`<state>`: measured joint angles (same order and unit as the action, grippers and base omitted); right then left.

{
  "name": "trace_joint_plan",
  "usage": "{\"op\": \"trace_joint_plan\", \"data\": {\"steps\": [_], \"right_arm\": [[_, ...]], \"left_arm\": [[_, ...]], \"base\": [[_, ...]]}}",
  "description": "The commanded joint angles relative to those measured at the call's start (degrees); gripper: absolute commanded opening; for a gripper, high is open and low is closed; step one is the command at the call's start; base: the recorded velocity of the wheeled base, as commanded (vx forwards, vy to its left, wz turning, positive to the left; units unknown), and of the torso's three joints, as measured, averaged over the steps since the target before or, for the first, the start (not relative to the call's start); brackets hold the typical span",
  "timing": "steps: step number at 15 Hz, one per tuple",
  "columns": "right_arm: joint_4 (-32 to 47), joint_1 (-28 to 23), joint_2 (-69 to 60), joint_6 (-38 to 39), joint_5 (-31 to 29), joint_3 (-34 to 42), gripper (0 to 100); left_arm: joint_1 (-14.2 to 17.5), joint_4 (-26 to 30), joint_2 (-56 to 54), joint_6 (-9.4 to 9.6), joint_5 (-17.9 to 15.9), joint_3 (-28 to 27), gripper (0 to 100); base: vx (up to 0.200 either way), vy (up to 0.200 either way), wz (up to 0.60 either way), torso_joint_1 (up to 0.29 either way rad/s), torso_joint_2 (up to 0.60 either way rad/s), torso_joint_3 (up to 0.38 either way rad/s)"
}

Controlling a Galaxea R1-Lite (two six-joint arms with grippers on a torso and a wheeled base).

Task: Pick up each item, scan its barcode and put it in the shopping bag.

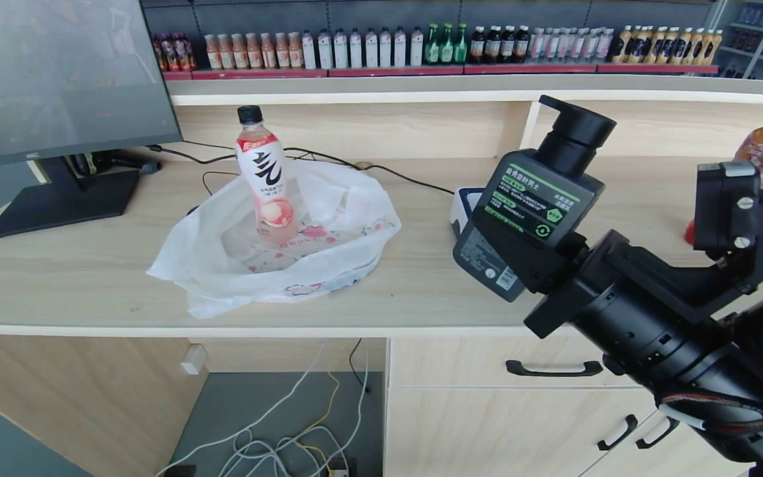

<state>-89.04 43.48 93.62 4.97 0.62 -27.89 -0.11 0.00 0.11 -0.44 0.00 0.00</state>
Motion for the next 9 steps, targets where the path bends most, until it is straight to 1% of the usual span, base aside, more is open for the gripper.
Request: {"op": "trace_joint_plan", "data": {"steps": [1, 2, 3, 4, 5, 6, 7, 8, 9], "right_arm": [[-0.08, -0.42, 0.07, -0.05, -0.01, 0.03, 0], [0.01, -1.65, -0.11, -1.02, 0.17, -0.23, 0], [0.36, -2.70, -0.20, -4.27, 1.66, -0.85, 0], [0.62, -4.37, -0.11, -6.03, 4.48, -1.20, 0], [0.71, -8.06, 0.60, -9.72, 11.16, -1.73, 0], [0.97, -10.70, 1.47, -13.67, 14.41, -2.17, 0], [1.41, -12.72, 2.88, -18.68, 16.43, -3.66, 0], [1.85, -12.90, 6.48, -25.80, 19.51, -7.35, 0], [1.85, -12.37, 9.12, -28.97, 19.68, -12.36, 0]], "left_arm": [[0.02, 0.00, -0.02, 0.00, 0.00, 0.00, 100], [0.02, 0.00, -0.02, 0.00, 0.00, 0.00, 100], [0.02, 0.00, -0.02, 0.00, 0.00, 0.00, 100], [0.02, 0.00, -0.02, 0.00, 0.00, 0.00, 100], [0.02, 0.00, -0.02, 0.00, 0.00, 0.00, 100], [0.02, 0.00, -0.02, 0.09, 0.00, 0.00, 100], [0.02, 0.00, -0.02, 0.09, 0.00, 0.00, 100], [0.02, 0.00, -0.02, 0.09, 0.00, 0.00, 100], [0.02, 0.00, -0.02, 0.09, 0.00, 0.00, 100]], "base": [[0.000, 0.000, 0.00, 0.000, 0.00, 0.000], [0.000, 0.000, 0.00, 0.000, 0.00, 0.000], [0.000, 0.000, 0.00, 0.000, 0.00, 0.000], [0.000, 0.000, 0.00, 0.000, 0.00, 0.000], [0.000, 0.000, 0.00, 0.000, 0.00, 0.000], [0.000, 0.000, 0.00, 0.000, 0.00, 0.000], [0.000, 0.000, 0.00, 0.000, 0.00, 0.000], [0.000, 0.000, 0.00, 0.000, 0.00, 0.000], [0.000, 0.000, 0.00, 0.000, 0.00, 0.000]]}}
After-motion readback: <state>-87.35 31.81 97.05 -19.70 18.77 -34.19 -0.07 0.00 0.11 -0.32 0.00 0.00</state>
